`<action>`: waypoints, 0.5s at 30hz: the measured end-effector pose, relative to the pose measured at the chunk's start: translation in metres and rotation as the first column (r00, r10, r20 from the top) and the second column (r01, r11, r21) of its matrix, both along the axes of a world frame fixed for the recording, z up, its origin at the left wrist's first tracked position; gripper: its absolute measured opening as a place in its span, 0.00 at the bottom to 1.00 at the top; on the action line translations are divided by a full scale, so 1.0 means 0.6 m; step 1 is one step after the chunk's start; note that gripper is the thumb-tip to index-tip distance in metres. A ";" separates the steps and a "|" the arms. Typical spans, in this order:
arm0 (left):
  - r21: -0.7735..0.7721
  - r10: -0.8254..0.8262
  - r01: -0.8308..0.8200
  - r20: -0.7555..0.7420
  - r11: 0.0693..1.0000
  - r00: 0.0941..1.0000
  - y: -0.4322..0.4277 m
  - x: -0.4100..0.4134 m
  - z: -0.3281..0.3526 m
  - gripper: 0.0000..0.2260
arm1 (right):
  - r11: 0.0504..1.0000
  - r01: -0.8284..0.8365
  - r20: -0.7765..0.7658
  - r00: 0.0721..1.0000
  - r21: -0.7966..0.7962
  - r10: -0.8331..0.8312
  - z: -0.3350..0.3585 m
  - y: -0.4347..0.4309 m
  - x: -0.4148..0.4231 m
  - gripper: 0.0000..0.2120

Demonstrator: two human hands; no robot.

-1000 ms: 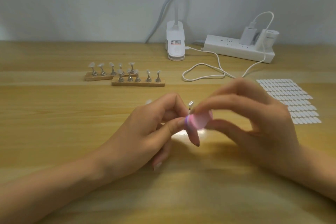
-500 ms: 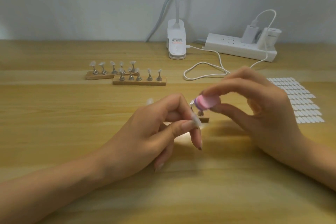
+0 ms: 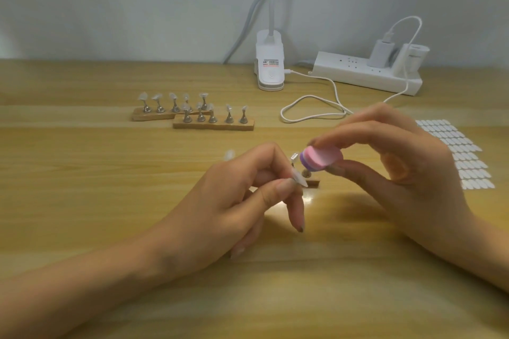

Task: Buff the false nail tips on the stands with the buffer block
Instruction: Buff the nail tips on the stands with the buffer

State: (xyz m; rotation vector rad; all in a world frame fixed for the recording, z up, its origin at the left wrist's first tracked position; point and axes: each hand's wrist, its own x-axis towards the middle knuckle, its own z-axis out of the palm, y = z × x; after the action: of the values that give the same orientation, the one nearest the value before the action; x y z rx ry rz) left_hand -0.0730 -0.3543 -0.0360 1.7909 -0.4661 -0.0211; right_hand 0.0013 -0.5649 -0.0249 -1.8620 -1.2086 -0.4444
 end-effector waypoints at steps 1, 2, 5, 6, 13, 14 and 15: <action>-0.004 0.004 -0.004 -0.001 1.000 1.000 0.000 0.000 0.001 0.05 | 1.000 -0.007 0.029 1.000 -0.006 0.007 0.000 0.002 -0.003 0.09; -0.004 0.006 -0.006 0.000 1.000 1.000 -0.001 0.000 0.002 0.06 | 1.000 -0.021 0.062 0.998 -0.022 0.022 0.000 0.004 -0.005 0.09; 0.000 0.016 -0.016 -0.004 1.000 1.000 -0.002 0.001 0.001 0.06 | 0.999 -0.020 0.086 0.996 -0.042 0.024 0.003 0.004 -0.007 0.09; 0.000 0.018 -0.018 -0.011 1.000 1.000 -0.002 0.001 0.002 0.05 | 0.999 -0.011 0.082 0.997 -0.038 0.014 0.004 0.004 -0.007 0.09; -0.005 0.015 -0.015 -0.045 1.000 0.999 -0.003 0.001 0.004 0.06 | 0.999 0.005 0.140 0.990 -0.046 0.002 0.004 0.004 -0.009 0.09; -0.006 0.004 -0.004 -0.052 1.000 0.999 -0.003 0.001 0.005 0.06 | 0.999 -0.002 0.140 0.990 -0.048 0.008 0.003 0.004 -0.011 0.09; -0.003 -0.009 0.009 -0.058 1.000 0.998 -0.003 0.000 0.006 0.06 | 0.998 -0.018 0.150 0.988 -0.062 0.027 0.002 0.004 -0.013 0.09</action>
State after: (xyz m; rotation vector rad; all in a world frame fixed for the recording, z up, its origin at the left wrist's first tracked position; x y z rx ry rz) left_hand -0.0730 -0.3560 -0.0324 1.7808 -0.4330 -0.0784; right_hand -0.0064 -0.5623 -0.0234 -1.8920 -1.3556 -0.5501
